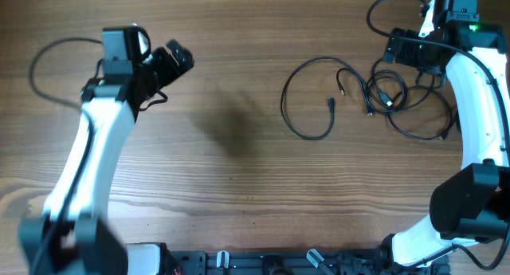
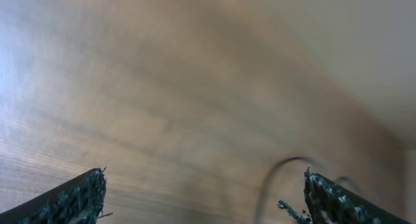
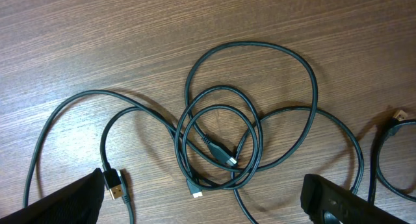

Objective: Untangle cables

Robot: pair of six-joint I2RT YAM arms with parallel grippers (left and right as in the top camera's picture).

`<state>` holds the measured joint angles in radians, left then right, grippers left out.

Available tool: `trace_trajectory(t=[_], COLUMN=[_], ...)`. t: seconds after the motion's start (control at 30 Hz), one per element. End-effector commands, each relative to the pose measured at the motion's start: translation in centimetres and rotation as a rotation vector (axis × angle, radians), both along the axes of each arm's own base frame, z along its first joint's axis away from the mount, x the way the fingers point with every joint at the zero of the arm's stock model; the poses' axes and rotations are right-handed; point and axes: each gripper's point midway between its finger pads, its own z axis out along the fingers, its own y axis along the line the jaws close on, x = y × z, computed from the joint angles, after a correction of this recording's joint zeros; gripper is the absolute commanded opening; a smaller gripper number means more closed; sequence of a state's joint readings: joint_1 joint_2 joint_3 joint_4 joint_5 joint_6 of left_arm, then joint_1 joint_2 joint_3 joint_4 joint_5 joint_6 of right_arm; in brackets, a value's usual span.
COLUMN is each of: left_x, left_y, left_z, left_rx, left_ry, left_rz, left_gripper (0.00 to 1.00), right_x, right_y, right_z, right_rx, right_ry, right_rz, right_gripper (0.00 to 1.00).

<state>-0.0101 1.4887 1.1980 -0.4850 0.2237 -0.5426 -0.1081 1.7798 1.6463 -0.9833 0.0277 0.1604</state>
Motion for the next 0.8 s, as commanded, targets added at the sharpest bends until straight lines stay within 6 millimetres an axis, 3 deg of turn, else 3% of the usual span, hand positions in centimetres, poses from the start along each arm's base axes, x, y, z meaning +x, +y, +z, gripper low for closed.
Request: trace_trajectory(t=[0.0,0.1,0.2,0.3,0.47,0.77], left_x=[-2.8,-8.0,-13.0,-16.4,-19.6,-24.7], left_y=[0.8,1.5,2.3,2.5,2.8,4.5], left_z=[9.8,15.5,17.5,17.4,14.8,14.2], left_rx=[0.057,0.066,0.087,0.091,0.106,0.134], left_ry=[-0.256,-0.390,-0.430,-0.415,-0.313,-0.514], left_rz=[0.039,0.069,0.108,0.111,0.118,0.211], left_gripper=[1.00,1.00,1.00,1.00,1.00,1.00], right_x=[0.3,0.3,0.3,0.3,0.3,0.3], right_y=[-0.2,-0.2,-0.2,-0.2,-0.2,-0.2], right_z=[0.6,0.6,0.6,0.6,0.6,0.6], right_rx=[-0.018,-0.018,-0.018,-0.018,-0.018,-0.018], right_ry=[-0.017,-0.017,-0.017,-0.017,-0.017,-0.017], right_rz=[-0.004,-0.004,-0.004,-0.004,-0.004,-0.004], right_gripper=[1.00,1.00,1.00,1.00,1.00,1.00])
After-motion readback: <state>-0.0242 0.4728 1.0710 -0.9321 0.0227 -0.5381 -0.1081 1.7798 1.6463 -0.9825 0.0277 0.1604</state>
